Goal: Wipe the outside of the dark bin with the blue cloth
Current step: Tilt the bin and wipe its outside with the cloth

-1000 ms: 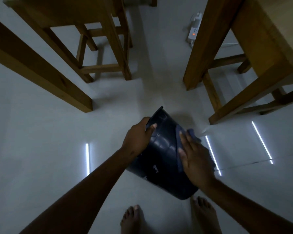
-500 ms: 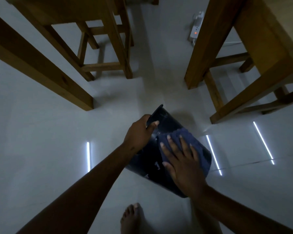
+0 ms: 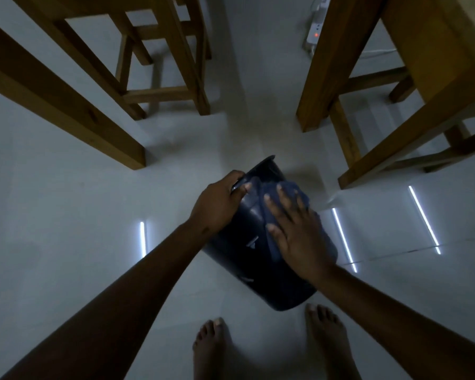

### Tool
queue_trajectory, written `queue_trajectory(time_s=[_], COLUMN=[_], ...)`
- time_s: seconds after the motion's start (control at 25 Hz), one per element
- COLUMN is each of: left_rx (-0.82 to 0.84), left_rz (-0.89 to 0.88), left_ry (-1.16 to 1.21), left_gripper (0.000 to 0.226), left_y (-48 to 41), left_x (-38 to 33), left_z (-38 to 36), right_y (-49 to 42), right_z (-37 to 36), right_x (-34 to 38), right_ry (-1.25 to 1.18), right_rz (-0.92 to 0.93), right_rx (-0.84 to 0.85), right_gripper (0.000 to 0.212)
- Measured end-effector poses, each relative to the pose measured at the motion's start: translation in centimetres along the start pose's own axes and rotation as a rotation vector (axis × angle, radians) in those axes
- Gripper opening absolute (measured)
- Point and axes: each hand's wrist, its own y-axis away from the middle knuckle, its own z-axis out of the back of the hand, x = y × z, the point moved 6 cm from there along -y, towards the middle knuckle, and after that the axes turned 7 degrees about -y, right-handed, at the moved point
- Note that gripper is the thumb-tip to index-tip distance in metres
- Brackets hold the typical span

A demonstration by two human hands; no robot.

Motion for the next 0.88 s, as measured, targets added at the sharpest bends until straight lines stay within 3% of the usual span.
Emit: queue_trajectory(time_s=[0.12,0.16,0.24,0.32,0.48,0.56,0.68,0.76,0.88], left_rx=[0.007,0.003,-0.019,-0.034,-0.034,-0.029,0.077,0.143,0.016], left_rz=[0.018,0.018,0.002,-0.014,0.014,0.0,-0.04,-0.037,-0.011], left_ry=[-0.015,-0.02,-0.043,-0.045,-0.043,-0.012,0.234,0.236,0.147], left_gripper=[0.026,0.026,0.026,0.028,0.027,0.026,0.028,0.034,0.037], left_y=[0.5,0.6,0.3,-0.1,0.0,0.1,0.9,2.7,4.0], left_x=[0.8,0.9,0.7,0.4,0.3,0.1,1.5,3.1,4.0], left_z=[-0.2,-0.3,-0.3,-0.3,-0.7,-0.4,0.2,0.1,-0.2], right_y=[1.5,3.2,4.9,2.4,1.1,3.5,1.9,-0.3,1.9], right_z=[0.6,-0.3,-1.4,-1.2,0.5,-0.8,-0.7,1.1,1.2], right_x=[-3.4,-2.1,1.9,2.2,-1.5,0.7,1.7,-1.1,-2.7], right_ry=[-0.131,-0.074,0.045,0.076,-0.098,-0.018,0.061,-0.05,-0.144], right_rz=[-0.316,-0.295,-0.055,0.062,-0.249,-0.159,0.027,-0.111,-0.299], right_rx=[-0.072,-0.08,-0.014,0.016,-0.061,-0.059,-0.011,-0.039,-0.126], right_gripper=[0.058,0.059,0.056,0.055,0.058,0.058,0.058,0.06,0.058])
